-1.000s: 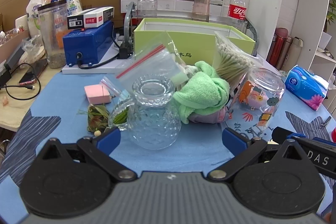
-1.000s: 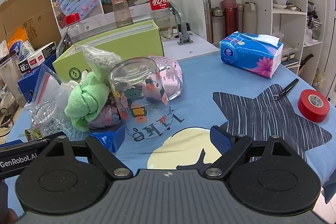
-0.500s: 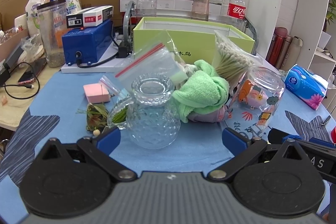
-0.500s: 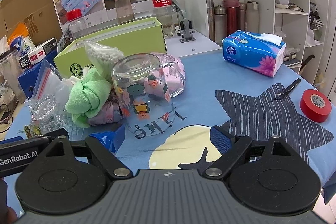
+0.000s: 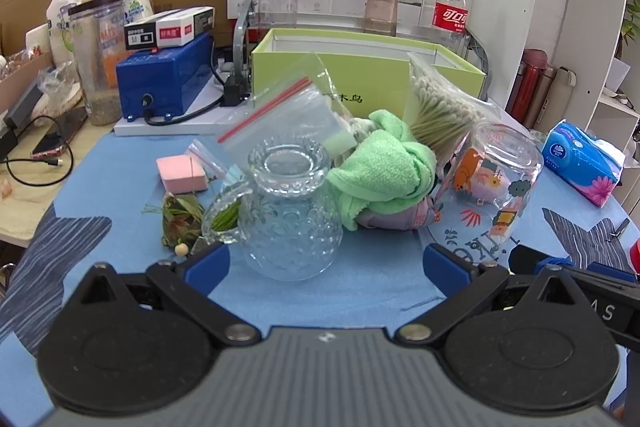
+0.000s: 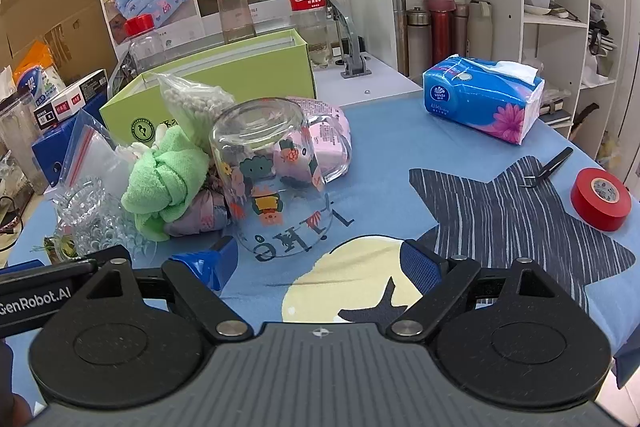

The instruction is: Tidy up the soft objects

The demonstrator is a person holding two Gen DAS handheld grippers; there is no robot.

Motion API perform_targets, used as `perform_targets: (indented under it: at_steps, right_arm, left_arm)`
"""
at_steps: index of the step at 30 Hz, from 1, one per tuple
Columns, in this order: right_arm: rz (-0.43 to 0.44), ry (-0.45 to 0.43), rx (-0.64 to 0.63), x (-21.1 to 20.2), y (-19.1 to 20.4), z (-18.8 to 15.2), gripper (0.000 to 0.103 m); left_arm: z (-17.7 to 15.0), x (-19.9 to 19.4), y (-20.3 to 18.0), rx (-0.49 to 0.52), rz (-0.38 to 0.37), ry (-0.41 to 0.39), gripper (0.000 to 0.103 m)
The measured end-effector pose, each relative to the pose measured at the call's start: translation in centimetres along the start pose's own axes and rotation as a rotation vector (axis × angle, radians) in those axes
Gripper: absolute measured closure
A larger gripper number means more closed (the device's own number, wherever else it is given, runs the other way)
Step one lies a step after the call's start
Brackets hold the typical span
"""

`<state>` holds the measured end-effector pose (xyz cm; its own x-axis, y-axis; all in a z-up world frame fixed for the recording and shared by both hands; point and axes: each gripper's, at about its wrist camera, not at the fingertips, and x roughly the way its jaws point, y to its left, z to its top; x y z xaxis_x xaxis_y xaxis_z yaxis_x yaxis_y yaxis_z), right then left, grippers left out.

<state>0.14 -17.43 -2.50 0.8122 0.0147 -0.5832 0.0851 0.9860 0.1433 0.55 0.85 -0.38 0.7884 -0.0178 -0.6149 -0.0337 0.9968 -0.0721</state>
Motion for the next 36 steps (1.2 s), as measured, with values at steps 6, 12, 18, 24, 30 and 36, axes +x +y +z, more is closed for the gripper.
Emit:
perform_targets:
  at_steps: [6, 12, 18, 24, 30, 36]
  right_arm:
    - [0.003, 0.005, -0.008, 0.1, 0.2, -0.1, 0.028]
    - [0.003, 0.008, -0.008, 0.1, -0.1, 0.5, 0.028]
    - [0.019, -0.011, -0.050, -1.1, -0.1, 1.5, 0.028]
    - [0.028, -0.051, -0.096, -1.2, 0.1, 3.5, 0.028]
    - [0.030, -0.079, -0.070, 0.5, -0.4, 5.1, 0.028]
    - [0.048, -0.092, -0.022, 2.1, -1.6, 6.1, 0.028]
  left_arm:
    - [0.0, 0.0, 0.3, -0.003, -0.005, 0.008, 0.000]
    - [1.0, -1.8, 3.0, 0.024, 0.050, -0.021, 0.000]
    - [3.0, -4.0, 8.1, -0.023, 0.106, -0.065, 0.001]
    - [6.2, -1.8, 10.9, -0.045, 0.159, -0.047, 0.001]
    - [8.8, 2.4, 13.0, -0.086, 0.191, 0.000, 0.001]
    - [9.4, 8.0, 15.8, -0.153, 0.253, 0.134, 0.001]
